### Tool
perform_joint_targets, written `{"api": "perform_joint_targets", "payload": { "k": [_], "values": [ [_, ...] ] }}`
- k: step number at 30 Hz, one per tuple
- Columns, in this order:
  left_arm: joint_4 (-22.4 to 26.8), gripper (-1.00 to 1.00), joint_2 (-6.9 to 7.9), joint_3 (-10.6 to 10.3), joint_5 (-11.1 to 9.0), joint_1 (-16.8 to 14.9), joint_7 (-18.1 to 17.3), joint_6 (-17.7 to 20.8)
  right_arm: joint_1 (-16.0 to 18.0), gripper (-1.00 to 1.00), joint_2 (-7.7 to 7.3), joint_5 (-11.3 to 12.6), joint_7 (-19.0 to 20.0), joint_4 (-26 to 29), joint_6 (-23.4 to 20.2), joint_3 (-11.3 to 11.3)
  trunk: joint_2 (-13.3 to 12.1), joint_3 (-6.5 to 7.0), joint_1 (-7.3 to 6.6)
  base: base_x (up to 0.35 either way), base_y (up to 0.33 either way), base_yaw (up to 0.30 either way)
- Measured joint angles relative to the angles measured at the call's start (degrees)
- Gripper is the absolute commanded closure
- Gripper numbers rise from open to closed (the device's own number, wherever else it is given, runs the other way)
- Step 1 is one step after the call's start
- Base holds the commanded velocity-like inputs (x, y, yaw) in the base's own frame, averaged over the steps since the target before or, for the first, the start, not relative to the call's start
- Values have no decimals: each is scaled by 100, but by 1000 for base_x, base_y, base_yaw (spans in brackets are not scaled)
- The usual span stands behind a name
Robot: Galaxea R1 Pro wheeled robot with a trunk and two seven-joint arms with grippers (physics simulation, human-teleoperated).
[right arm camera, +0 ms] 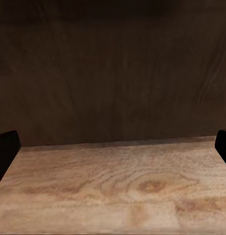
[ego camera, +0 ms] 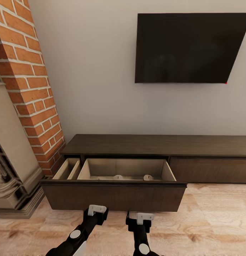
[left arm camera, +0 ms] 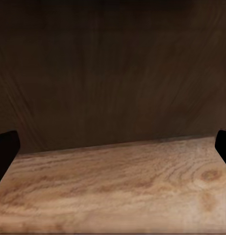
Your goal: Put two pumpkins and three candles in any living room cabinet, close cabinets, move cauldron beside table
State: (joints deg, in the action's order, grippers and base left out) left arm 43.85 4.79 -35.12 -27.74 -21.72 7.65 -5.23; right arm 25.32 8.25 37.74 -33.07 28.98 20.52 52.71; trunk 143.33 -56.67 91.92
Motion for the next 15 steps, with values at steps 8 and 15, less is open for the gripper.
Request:
{"api": "perform_joint_targets", "payload": {
  "k": [8, 15],
  "values": [
    [-8, -100, -8, 0, 4, 0, 1, 0, -1, -100, -183, 32, 1273, 27, -5, -100, 11, -177, 21, 0, 0, 0],
    [-6, -100, -9, 0, -3, 0, 4, 0, -1, -100, -220, 37, 1287, 37, 2, -106, 20, -333, 39, 0, 0, 0]
  ]
}}
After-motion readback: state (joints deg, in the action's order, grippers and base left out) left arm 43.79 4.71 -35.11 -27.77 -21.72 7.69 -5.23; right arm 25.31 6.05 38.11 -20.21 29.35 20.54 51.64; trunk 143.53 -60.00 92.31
